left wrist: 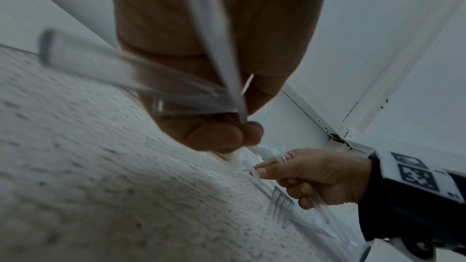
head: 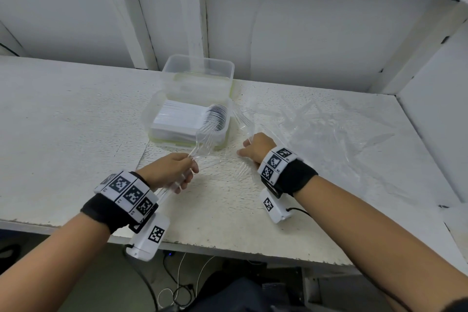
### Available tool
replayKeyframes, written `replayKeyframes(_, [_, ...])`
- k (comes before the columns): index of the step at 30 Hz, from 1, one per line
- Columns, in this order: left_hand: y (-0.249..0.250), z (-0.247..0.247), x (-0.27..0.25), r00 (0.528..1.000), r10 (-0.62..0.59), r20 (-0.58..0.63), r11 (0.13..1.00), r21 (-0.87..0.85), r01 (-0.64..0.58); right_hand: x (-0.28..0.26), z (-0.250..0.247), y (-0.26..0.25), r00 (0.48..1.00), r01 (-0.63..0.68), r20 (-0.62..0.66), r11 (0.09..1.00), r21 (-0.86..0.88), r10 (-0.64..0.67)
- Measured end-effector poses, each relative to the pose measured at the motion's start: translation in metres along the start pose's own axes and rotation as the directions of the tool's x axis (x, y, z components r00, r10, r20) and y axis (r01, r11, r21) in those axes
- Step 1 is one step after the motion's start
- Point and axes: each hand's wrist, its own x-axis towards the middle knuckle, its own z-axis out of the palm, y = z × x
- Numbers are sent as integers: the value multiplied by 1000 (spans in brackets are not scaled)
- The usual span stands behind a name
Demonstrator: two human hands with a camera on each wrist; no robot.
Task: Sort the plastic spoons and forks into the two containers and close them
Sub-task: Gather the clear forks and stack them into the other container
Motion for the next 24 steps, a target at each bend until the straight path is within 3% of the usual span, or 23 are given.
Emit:
replayKeyframes(12, [7,11,7,998,55,35,998,25,-56,-1,-9,7,985,25,171,998,62,-35])
replayKeyframes(15, [8,15,8,995,84,49,995,-54,-81,-11,-25,11,969,75,227,993,96,-95])
replayKeyframes(17, [12,19,8,994,99,52,987,-131,-91,-18,-36,18,962,36,254,972,231,-96])
replayKeyframes(19, [17,24,10,991,122,47,973,-200,-110,-28,-48,25,971,5,218,919,394,-99])
replayKeyframes(24, [35,40,17,986,158,45,938,-320,-135,-57,-82,39,993,113,-37,769,629,-116])
